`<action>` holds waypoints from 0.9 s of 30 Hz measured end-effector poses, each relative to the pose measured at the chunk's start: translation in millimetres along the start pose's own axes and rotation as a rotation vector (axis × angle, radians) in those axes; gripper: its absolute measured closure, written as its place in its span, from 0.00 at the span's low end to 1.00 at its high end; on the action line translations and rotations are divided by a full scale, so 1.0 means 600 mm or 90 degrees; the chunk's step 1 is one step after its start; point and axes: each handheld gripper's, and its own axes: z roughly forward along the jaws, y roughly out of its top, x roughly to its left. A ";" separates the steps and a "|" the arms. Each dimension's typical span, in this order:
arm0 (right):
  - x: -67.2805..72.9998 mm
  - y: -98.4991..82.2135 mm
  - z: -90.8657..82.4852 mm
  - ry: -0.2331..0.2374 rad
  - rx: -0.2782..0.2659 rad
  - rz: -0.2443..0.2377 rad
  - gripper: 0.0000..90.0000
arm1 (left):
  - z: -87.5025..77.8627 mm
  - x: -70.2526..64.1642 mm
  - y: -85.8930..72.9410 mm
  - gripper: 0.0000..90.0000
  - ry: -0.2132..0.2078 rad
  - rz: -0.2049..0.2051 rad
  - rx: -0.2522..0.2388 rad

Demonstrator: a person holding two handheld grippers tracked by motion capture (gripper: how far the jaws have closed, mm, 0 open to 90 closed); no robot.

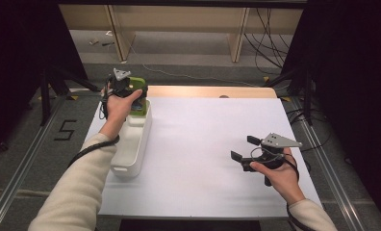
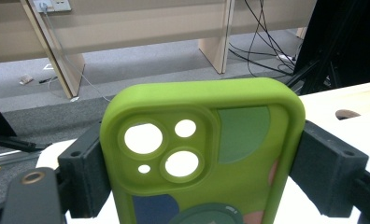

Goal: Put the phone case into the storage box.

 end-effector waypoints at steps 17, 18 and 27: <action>0.000 0.000 0.001 0.002 0.001 -0.001 0.10 | 0.008 0.000 -0.006 0.18 0.002 0.001 0.011; 0.000 0.000 0.001 0.001 0.000 -0.001 0.10 | 0.008 0.000 -0.006 0.18 0.003 0.002 0.012; 0.000 0.000 0.001 0.002 0.001 0.000 0.10 | 0.011 0.001 -0.008 0.18 0.004 0.003 0.014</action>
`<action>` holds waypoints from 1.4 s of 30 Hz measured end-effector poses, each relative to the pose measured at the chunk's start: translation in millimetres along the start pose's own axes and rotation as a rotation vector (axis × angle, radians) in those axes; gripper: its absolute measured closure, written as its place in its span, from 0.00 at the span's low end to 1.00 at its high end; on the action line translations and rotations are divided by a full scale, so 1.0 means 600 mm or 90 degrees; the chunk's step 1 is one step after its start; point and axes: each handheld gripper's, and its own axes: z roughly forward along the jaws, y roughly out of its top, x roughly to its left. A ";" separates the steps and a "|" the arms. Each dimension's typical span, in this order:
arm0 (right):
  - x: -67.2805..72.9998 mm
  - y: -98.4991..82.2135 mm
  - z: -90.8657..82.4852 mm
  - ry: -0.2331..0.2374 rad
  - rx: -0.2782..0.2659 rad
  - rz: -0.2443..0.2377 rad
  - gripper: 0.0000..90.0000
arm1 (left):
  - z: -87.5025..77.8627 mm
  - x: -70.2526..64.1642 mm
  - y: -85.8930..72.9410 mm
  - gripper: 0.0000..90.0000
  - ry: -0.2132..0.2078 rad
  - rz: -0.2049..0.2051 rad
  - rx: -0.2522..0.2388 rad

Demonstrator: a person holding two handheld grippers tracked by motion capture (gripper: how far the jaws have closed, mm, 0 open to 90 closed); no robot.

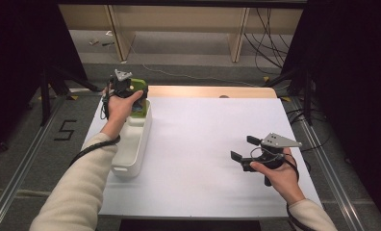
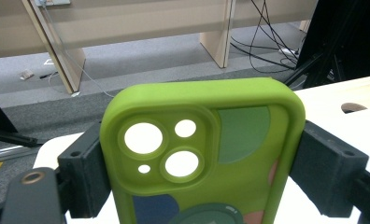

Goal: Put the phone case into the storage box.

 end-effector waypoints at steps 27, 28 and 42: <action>0.000 0.000 0.000 0.002 0.000 0.001 0.10 | 0.015 -0.002 -0.004 0.18 0.006 0.005 0.015; 0.000 0.000 0.000 0.002 0.001 0.001 0.10 | 0.016 -0.002 -0.004 0.18 0.006 0.004 0.016; 0.000 0.000 0.001 0.003 0.001 0.001 0.10 | 0.023 -0.002 -0.005 0.18 0.009 0.009 0.023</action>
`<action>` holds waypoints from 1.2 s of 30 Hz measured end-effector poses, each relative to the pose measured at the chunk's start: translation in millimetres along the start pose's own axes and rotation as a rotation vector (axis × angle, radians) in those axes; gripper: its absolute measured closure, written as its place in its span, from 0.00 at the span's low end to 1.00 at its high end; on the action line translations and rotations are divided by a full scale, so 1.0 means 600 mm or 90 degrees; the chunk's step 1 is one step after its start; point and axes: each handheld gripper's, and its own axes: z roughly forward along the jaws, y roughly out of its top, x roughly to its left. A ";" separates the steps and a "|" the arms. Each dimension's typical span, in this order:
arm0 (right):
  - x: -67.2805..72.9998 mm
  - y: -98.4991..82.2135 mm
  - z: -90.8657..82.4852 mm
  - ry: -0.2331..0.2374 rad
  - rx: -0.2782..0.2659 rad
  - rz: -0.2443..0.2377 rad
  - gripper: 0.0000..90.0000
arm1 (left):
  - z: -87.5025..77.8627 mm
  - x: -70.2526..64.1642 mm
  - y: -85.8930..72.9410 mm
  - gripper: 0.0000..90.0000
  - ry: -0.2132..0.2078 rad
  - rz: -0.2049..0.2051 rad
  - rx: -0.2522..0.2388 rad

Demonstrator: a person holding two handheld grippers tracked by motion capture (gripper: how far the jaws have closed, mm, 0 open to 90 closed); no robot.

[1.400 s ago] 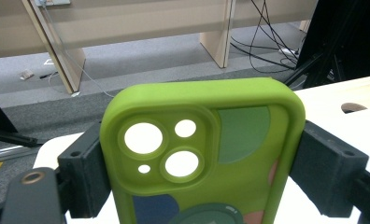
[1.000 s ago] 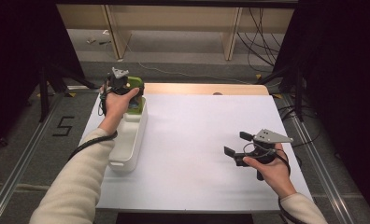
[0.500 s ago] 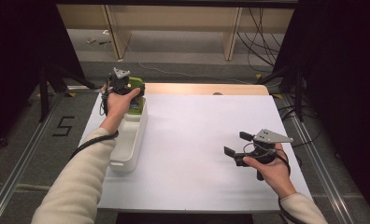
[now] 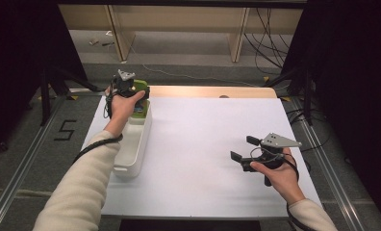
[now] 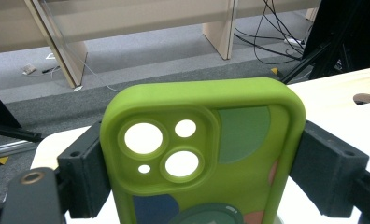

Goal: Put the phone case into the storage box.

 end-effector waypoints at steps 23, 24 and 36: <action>0.000 0.000 0.001 0.002 0.000 0.000 0.10 | 0.010 0.000 -0.009 0.17 -0.007 0.005 0.029; 0.000 0.000 0.001 0.001 0.001 0.000 0.10 | 0.011 0.000 -0.009 0.17 -0.008 0.005 0.029; 0.000 0.000 0.001 0.002 0.001 0.000 0.10 | 0.014 0.000 -0.014 0.17 -0.010 0.007 0.039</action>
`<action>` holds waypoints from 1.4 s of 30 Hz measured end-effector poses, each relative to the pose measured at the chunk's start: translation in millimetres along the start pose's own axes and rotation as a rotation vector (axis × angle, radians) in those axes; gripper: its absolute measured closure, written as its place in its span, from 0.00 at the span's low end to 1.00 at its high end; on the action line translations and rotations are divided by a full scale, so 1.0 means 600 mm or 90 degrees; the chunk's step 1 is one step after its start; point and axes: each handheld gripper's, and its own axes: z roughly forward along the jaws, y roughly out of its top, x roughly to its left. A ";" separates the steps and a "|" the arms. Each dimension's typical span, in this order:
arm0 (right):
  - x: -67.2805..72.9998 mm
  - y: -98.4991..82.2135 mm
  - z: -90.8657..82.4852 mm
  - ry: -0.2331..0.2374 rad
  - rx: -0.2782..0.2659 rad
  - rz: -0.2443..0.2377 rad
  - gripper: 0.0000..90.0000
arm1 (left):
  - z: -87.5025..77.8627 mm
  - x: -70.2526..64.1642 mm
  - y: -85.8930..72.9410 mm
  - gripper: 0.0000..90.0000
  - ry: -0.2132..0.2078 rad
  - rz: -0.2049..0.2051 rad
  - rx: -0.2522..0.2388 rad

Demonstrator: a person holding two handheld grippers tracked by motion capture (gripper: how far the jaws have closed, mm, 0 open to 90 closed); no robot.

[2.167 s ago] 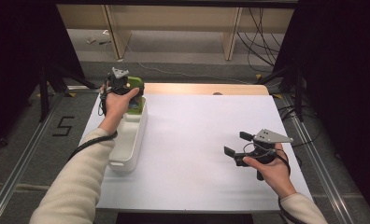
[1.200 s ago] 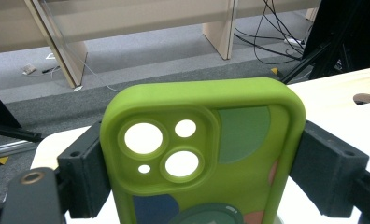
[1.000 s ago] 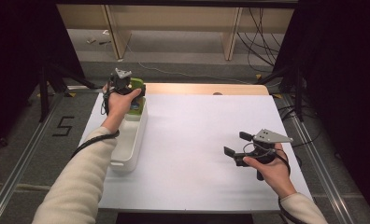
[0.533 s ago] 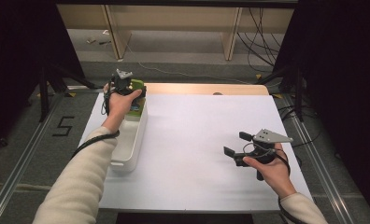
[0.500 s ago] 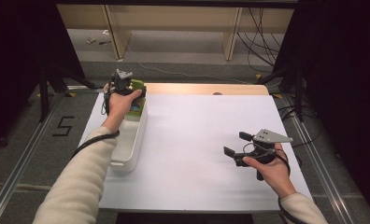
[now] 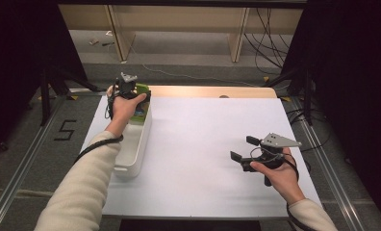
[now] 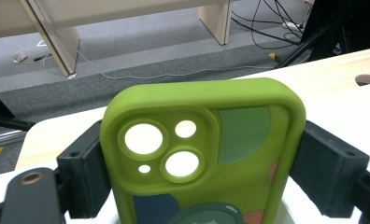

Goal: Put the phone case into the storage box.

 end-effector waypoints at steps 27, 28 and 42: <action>0.000 0.000 0.000 0.000 0.002 0.000 0.10 | 0.007 0.003 -0.010 0.17 -0.004 -0.012 0.014; 0.000 0.000 0.000 0.001 0.001 0.000 0.10 | 0.007 0.003 -0.010 0.17 -0.003 -0.012 0.014; 0.000 0.000 0.000 0.001 0.002 0.000 0.10 | 0.010 0.005 -0.013 0.17 -0.006 -0.015 0.024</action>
